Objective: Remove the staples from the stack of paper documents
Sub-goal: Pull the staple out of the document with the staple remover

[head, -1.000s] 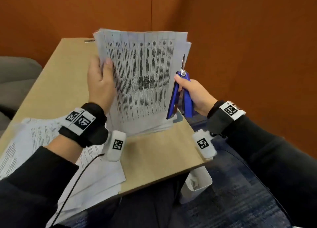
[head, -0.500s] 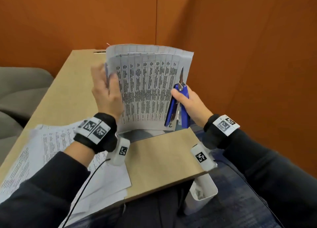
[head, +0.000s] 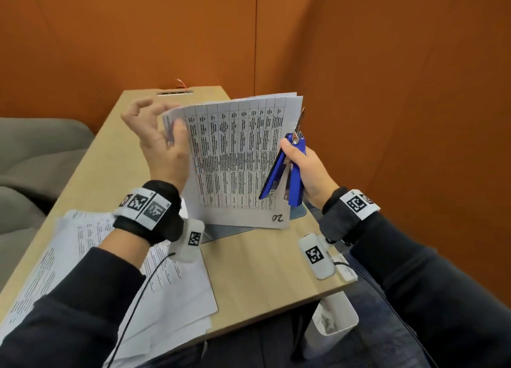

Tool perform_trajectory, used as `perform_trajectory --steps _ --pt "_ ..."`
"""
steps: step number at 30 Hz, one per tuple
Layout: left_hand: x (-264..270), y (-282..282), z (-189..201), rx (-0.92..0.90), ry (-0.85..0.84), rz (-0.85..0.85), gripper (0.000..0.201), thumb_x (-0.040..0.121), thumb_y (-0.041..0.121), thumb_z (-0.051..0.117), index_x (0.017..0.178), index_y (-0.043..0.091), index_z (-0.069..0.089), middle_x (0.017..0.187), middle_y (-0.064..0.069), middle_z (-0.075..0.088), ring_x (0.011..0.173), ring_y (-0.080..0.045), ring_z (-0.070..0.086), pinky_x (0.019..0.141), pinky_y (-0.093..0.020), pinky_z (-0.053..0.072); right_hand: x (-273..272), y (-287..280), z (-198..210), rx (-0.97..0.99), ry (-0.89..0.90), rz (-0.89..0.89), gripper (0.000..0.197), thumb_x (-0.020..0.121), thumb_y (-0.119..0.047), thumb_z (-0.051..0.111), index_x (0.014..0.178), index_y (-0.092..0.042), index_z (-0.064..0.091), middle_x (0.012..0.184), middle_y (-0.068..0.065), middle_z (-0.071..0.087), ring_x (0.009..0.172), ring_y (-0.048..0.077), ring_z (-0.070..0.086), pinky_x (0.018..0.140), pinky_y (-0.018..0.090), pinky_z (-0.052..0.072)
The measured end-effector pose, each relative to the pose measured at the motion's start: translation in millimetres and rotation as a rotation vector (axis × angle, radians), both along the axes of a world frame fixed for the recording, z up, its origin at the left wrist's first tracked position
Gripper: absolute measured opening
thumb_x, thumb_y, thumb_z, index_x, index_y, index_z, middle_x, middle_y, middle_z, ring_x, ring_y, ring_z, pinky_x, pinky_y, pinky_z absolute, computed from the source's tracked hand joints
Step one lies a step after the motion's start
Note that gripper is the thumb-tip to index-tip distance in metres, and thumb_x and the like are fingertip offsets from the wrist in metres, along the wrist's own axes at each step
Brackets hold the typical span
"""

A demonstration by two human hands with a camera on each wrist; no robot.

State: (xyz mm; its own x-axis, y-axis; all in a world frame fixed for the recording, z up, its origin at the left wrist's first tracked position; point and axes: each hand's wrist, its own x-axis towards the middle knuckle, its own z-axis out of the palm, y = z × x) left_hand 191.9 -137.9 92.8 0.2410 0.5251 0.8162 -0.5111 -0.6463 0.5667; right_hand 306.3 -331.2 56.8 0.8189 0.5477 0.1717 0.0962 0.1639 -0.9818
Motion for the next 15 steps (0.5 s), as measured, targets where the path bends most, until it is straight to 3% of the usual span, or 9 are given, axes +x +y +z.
perform_trajectory --steps 1,3,5,7,9,12,13,14,15 --pt "1.1 -1.3 -2.5 -0.055 0.046 -0.026 0.030 0.088 -0.012 0.040 0.106 0.009 0.028 0.090 0.022 0.057 0.072 0.017 0.051 0.068 -0.006 0.040 -1.7 1.2 0.6 -0.011 -0.003 -0.002 0.025 0.098 -0.036 0.053 0.111 -0.017 0.062 0.105 0.007 0.072 0.097 0.026 0.069 0.099 0.053 0.050" --pt "6.0 0.5 -10.8 -0.141 0.147 -0.094 0.011 0.091 0.008 0.040 0.102 0.009 0.041 0.079 0.016 0.056 0.063 0.012 0.046 0.064 -0.017 0.039 -6.1 4.6 2.7 -0.002 -0.009 -0.010 0.032 0.093 -0.042 0.058 0.110 -0.016 0.064 0.106 0.007 0.072 0.099 0.028 0.069 0.099 0.055 0.049" --pt "6.8 -1.2 -10.0 -0.145 0.141 -0.066 0.012 0.094 0.019 0.036 0.093 0.013 0.046 0.076 0.013 0.048 0.063 0.007 0.042 0.062 -0.024 0.037 -7.5 6.2 7.8 0.025 -0.051 -0.032 0.041 0.088 -0.048 0.061 0.113 -0.016 0.064 0.112 0.011 0.070 0.105 0.033 0.066 0.100 0.054 0.049" --pt "4.9 -4.5 -3.3 -0.116 0.069 -0.013 0.014 0.097 0.017 0.032 0.090 0.017 0.044 0.074 0.016 0.046 0.063 0.008 0.042 0.061 -0.015 0.035 -9.2 2.6 15.3 0.045 -0.094 -0.044 0.035 0.088 -0.047 0.060 0.107 -0.018 0.064 0.107 0.011 0.070 0.102 0.033 0.066 0.098 0.051 0.051" --pt "0.5 -11.8 1.7 -0.090 0.045 -0.011 0.015 0.097 0.008 0.031 0.101 0.012 0.045 0.075 0.019 0.050 0.064 0.011 0.045 0.062 -0.012 0.035 -7.9 -3.7 15.3 0.044 -0.108 -0.023 0.029 0.091 -0.043 0.057 0.105 -0.018 0.063 0.103 0.008 0.070 0.098 0.030 0.066 0.095 0.046 0.051" --pt "-7.0 -14.5 -8.3 0.013 0.032 0.027 0.043 0.091 -0.008 0.032 0.128 0.015 0.035 0.108 0.027 0.059 0.076 0.009 0.055 0.067 -0.010 0.043 -5.4 -13.9 -2.0 -0.006 -0.111 -0.002 0.042 0.087 -0.046 0.060 0.115 -0.015 0.059 0.108 0.003 0.070 0.103 0.025 0.066 0.101 0.050 0.048" --pt "-8.9 -13.6 -13.9 0.081 0.040 0.044 0.052 0.090 -0.008 0.032 0.133 0.020 0.033 0.119 0.014 0.059 0.075 0.001 0.057 0.065 -0.016 0.047 -6.3 -15.5 -8.0 -0.018 -0.105 0.002 0.050 0.085 -0.049 0.062 0.122 -0.015 0.056 0.116 0.005 0.069 0.110 0.026 0.065 0.103 0.051 0.046" --pt "-8.9 -12.3 -18.0 0.144 0.063 0.056 0.053 0.089 -0.005 0.031 0.133 0.025 0.032 0.115 -0.003 0.061 0.064 -0.006 0.053 0.054 -0.020 0.045 -7.2 -15.7 -11.0 -0.016 -0.098 0.003 0.056 0.084 -0.051 0.064 0.126 -0.016 0.054 0.123 0.006 0.067 0.114 0.028 0.063 0.104 0.053 0.045" --pt "-7.8 -13.0 -19.8 0.183 0.093 0.066 0.051 0.090 -0.002 0.030 0.131 0.027 0.033 0.098 -0.011 0.062 0.052 -0.005 0.043 0.045 -0.019 0.037 -9.5 -15.0 -10.2 -0.013 -0.097 0.002 0.060 0.082 -0.055 0.067 0.127 -0.017 0.053 0.125 0.008 0.065 0.116 0.030 0.062 0.105 0.054 0.044"
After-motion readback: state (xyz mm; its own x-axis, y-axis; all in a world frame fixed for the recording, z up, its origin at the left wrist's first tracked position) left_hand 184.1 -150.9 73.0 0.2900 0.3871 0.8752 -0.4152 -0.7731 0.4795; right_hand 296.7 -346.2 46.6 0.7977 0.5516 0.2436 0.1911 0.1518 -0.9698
